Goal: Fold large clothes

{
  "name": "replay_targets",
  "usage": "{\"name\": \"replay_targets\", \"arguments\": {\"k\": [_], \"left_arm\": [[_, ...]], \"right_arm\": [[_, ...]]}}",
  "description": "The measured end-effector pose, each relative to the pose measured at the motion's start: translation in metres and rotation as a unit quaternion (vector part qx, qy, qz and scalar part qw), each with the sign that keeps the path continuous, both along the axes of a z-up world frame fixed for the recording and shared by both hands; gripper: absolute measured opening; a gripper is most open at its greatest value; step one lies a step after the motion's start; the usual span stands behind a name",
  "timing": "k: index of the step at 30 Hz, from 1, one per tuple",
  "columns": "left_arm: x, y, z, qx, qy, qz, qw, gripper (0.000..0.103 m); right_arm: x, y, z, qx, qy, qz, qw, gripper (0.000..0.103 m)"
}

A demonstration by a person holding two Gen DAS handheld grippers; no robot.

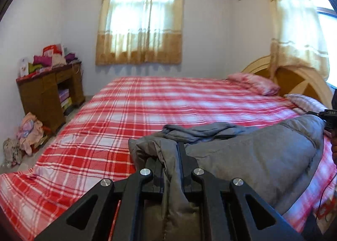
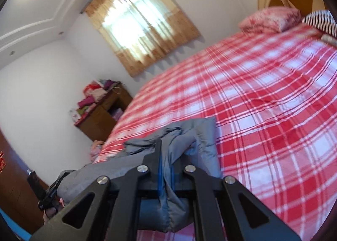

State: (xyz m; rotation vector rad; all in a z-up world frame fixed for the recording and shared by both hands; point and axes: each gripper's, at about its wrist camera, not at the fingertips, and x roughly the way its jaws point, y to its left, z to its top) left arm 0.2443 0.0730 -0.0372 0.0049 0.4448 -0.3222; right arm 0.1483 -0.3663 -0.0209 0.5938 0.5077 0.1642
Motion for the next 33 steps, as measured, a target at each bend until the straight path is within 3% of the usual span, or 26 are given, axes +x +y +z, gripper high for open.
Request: {"name": "replay_targets", "arguments": {"k": [4, 12, 17, 24, 27, 30, 32, 33], "left_arm": [[0.047, -0.004, -0.020, 0.004, 0.025, 0.019, 0.9995, 0.017], [0.111, -0.007, -0.029, 0.000, 0.044, 0.065, 0.9970, 0.029], [0.120, -0.006, -0.034, 0.007, 0.047, 0.081, 0.9956, 0.029], [0.113, 0.005, -0.028, -0.035, 0.024, 0.083, 0.9957, 0.035], [0.115, 0.000, -0.021, -0.033, 0.018, 0.085, 0.9956, 0.040], [0.119, -0.006, -0.014, -0.027, 0.011, 0.094, 0.9951, 0.051], [0.120, -0.006, -0.012, -0.023, 0.005, 0.111, 0.9936, 0.067], [0.116, -0.005, -0.009, -0.014, -0.010, 0.137, 0.9904, 0.080]], "right_arm": [[0.049, -0.008, -0.025, -0.003, 0.029, -0.009, 1.000, 0.008], [0.126, -0.017, -0.052, -0.006, 0.057, -0.014, 0.998, 0.010], [0.158, -0.016, -0.064, -0.008, 0.067, -0.006, 0.998, 0.012], [0.172, -0.011, -0.078, -0.023, 0.083, 0.003, 0.996, 0.013], [0.177, -0.011, -0.075, -0.025, 0.089, -0.002, 0.996, 0.016], [0.185, -0.010, -0.068, -0.029, 0.095, -0.009, 0.995, 0.028], [0.188, -0.009, -0.063, -0.033, 0.096, -0.016, 0.995, 0.040], [0.190, -0.009, -0.062, -0.033, 0.094, -0.018, 0.995, 0.051]]}}
